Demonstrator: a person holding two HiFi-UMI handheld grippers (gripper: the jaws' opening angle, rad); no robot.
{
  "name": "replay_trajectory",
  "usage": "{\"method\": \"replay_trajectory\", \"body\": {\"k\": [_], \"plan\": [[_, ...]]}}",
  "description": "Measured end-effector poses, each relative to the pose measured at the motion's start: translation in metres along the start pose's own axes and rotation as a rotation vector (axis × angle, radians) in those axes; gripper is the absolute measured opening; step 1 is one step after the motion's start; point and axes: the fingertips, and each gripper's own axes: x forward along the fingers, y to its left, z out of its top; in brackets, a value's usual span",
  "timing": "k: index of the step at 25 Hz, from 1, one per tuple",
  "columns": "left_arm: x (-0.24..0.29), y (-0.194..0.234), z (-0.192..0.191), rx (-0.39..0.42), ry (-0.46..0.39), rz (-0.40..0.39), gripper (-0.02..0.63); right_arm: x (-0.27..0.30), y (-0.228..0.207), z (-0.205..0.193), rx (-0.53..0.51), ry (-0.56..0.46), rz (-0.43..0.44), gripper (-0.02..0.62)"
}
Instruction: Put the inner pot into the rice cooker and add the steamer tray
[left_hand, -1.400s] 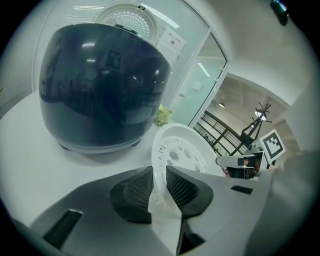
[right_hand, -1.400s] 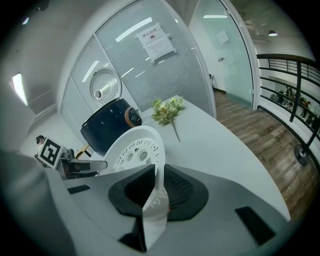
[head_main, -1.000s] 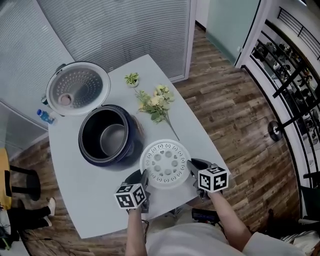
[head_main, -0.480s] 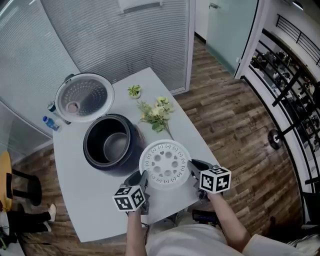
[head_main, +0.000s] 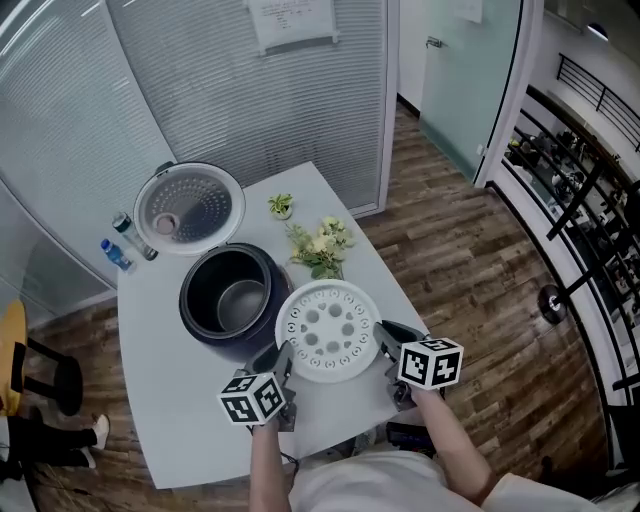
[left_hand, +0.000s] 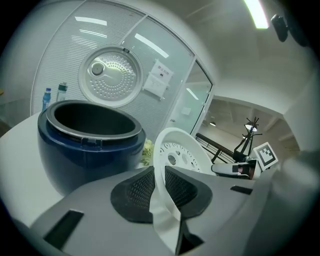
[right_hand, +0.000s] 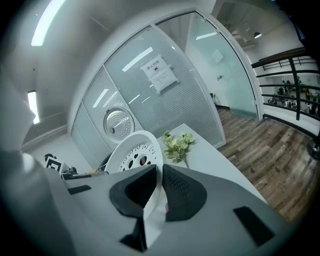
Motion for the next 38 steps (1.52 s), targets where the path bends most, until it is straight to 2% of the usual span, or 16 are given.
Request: {"method": "replay_trajectory", "body": {"k": [12, 18, 32, 38], "plan": [[-0.032, -0.006, 0.033, -0.019, -0.091, -0.015, 0.061, -0.012, 0.034, 0.029, -0.016, -0.057, 0.077, 0.048], [-0.054, 0.008, 0.054, -0.008, -0.145, 0.027, 0.061, -0.003, 0.064, 0.043, -0.025, -0.086, 0.146, 0.046], [-0.112, 0.029, 0.092, -0.020, -0.262, 0.130, 0.060, 0.015, 0.129, 0.067, -0.062, -0.081, 0.311, 0.044], [-0.124, 0.048, 0.098, -0.080, -0.291, 0.159, 0.054, 0.030, 0.147, 0.067, -0.058, -0.059, 0.349, 0.044]]}}
